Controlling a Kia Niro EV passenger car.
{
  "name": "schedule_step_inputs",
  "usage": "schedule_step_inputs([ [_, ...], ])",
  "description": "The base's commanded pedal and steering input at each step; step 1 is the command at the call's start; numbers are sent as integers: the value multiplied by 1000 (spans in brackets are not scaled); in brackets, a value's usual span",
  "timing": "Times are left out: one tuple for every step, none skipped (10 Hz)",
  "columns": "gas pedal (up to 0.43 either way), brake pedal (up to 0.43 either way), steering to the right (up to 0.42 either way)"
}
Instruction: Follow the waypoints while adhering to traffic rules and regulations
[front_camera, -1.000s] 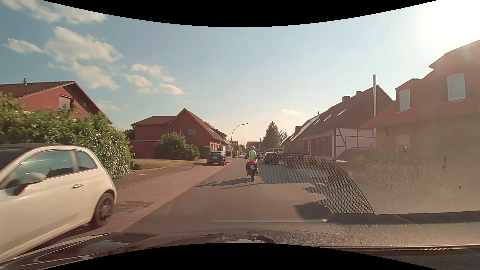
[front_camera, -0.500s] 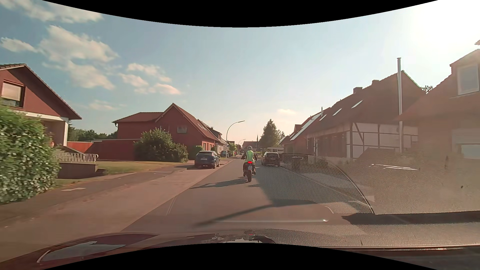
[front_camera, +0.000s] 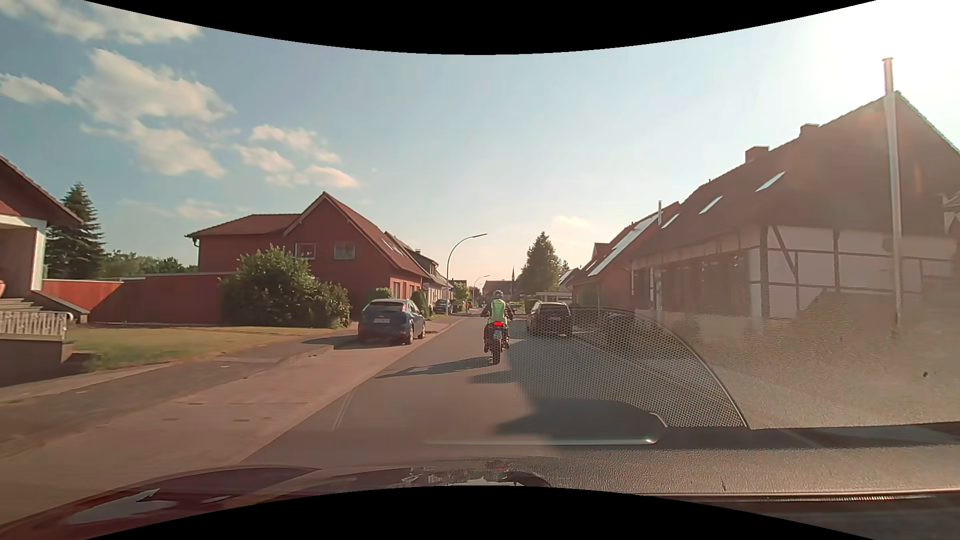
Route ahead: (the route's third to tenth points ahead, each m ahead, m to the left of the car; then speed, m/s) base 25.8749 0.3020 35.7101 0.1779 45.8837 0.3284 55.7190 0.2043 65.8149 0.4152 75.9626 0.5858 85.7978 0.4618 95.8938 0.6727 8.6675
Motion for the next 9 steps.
schedule_step_inputs([
  [118, 0, 2],
  [118, 0, 0],
  [118, 0, 0],
  [118, 0, 0],
  [118, 0, 0],
  [118, 0, 0],
  [118, 0, 0],
  [118, 0, 0],
  [118, 0, 0],
])
